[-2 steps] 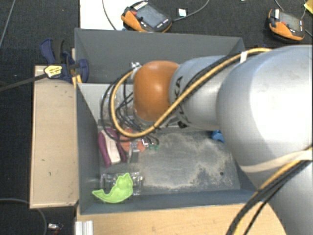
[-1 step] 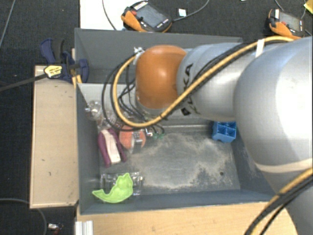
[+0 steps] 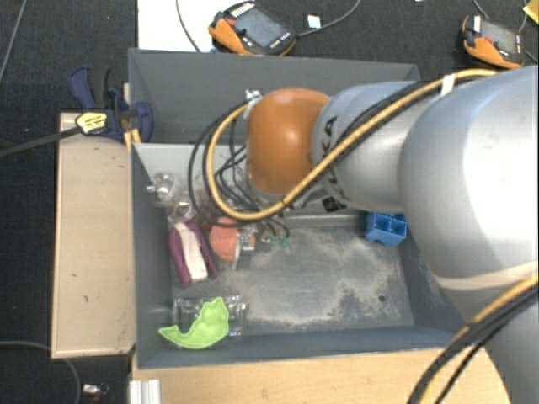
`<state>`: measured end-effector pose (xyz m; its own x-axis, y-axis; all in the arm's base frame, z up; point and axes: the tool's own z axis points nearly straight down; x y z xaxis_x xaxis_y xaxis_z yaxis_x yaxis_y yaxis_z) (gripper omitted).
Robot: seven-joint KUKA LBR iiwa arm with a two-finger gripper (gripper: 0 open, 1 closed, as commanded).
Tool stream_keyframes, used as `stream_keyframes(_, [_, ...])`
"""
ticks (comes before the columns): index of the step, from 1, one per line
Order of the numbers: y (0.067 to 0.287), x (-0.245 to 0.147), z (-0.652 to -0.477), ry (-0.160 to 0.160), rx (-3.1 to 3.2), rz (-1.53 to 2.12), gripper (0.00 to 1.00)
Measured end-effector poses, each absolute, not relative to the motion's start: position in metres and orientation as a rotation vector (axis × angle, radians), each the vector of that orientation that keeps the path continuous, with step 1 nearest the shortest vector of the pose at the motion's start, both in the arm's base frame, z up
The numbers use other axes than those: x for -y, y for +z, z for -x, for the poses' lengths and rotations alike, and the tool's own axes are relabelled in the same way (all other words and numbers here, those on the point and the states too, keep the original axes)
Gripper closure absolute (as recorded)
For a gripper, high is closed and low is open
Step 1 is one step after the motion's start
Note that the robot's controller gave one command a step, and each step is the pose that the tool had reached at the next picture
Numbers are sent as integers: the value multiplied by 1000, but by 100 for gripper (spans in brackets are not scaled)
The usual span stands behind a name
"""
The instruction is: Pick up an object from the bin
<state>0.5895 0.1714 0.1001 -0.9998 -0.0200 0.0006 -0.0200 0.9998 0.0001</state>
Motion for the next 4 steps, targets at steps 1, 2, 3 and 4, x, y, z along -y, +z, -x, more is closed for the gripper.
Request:
stream_keyframes(1, [71,-178,-589,-8,3157,-157,0])
stream_keyframes(2, [71,-182,-586,-7,3156,-46,100])
stream_keyframes(3, [71,-182,-586,-7,3155,-26,100])
stream_keyframes(4, [92,-182,-584,-6,3151,-23,100])
